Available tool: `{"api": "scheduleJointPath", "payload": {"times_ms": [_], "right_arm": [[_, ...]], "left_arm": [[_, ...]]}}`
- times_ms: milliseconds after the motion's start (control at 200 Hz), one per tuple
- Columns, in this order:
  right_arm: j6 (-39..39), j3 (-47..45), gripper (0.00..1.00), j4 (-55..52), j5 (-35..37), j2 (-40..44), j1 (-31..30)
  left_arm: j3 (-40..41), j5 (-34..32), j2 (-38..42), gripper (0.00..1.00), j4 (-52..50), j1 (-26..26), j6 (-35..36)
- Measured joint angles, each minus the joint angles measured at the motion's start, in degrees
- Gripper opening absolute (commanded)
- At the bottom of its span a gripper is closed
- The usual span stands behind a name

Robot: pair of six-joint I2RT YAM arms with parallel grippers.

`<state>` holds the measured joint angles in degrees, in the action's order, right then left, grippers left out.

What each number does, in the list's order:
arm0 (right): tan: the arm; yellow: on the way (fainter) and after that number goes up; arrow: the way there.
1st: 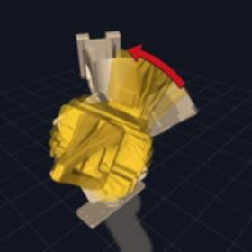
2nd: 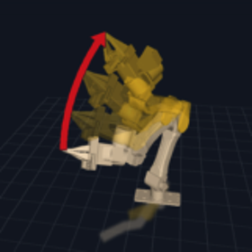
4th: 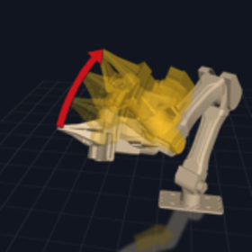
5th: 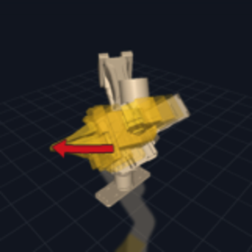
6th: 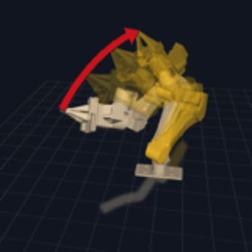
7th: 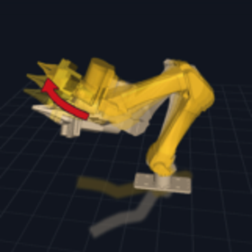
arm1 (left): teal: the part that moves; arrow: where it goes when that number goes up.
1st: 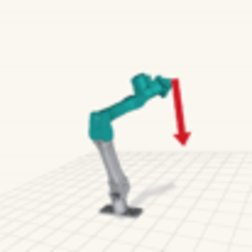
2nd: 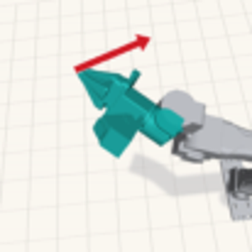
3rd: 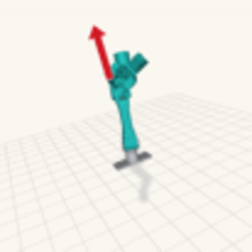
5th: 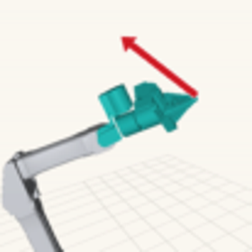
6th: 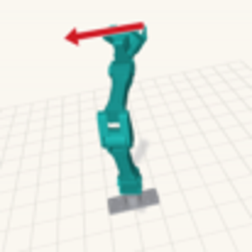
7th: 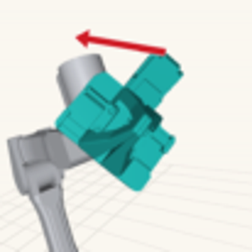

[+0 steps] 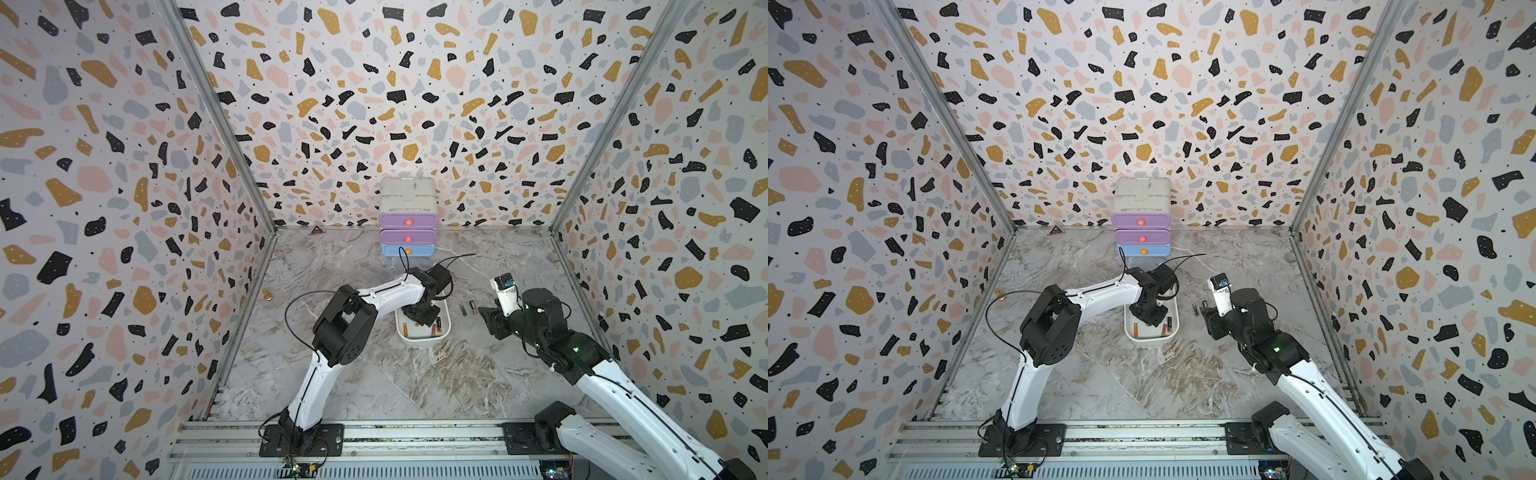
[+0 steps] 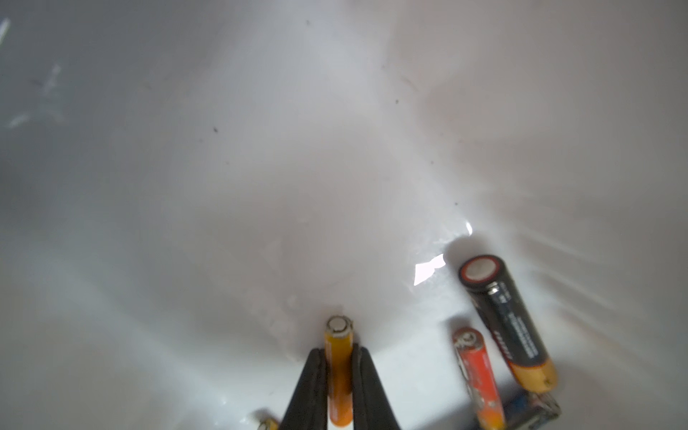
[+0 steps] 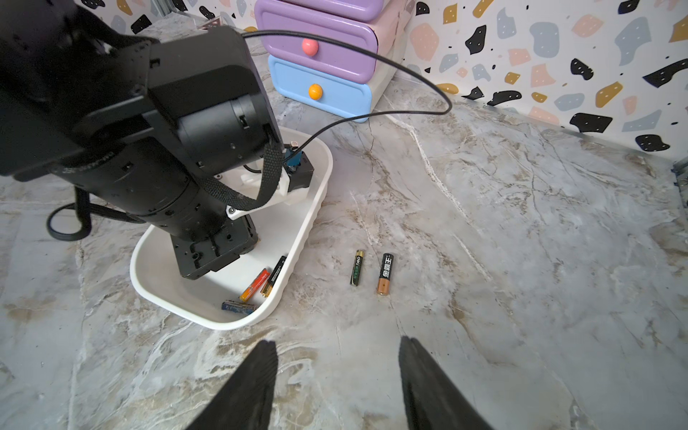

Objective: Take the batteries out of the storage box
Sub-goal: Pick up the battery from the storage box, then place the battery at the center of the board.

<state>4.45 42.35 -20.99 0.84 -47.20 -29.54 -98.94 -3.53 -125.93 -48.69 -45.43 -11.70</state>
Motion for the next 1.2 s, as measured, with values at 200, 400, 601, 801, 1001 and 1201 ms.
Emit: {"api": "scheduleJointPath", "payload": {"times_ms": [200, 400, 601, 801, 1001, 1201], "right_arm": [[0.02, -0.09, 0.58, 0.02, -0.20, -0.09, 0.00], [0.04, -0.20, 0.59, 0.04, -0.61, -0.15, 0.00], [0.04, -0.22, 0.59, 0.04, -1.51, -0.76, 0.00], [-0.02, 0.13, 0.59, -0.13, -4.98, -4.74, -1.22], [-0.35, 2.36, 0.60, -0.44, -7.23, -11.15, -9.18], [-0.94, 6.56, 0.60, -1.70, -6.56, -15.50, -12.41]], "left_arm": [[-2.16, -1.16, 2.43, 0.00, -0.72, 0.24, 0.20], [-3.76, -1.11, 8.24, 0.00, -2.40, 0.74, 0.13], [-3.26, -1.38, 13.92, 0.00, -4.20, 2.27, -1.05], [6.40, -0.22, 24.70, 0.00, -3.48, 12.87, -3.82], [16.48, -1.42, 27.76, 0.00, -1.66, 24.63, -6.40], [25.20, -3.45, 25.83, 0.02, -0.55, 26.71, -8.13]]}}
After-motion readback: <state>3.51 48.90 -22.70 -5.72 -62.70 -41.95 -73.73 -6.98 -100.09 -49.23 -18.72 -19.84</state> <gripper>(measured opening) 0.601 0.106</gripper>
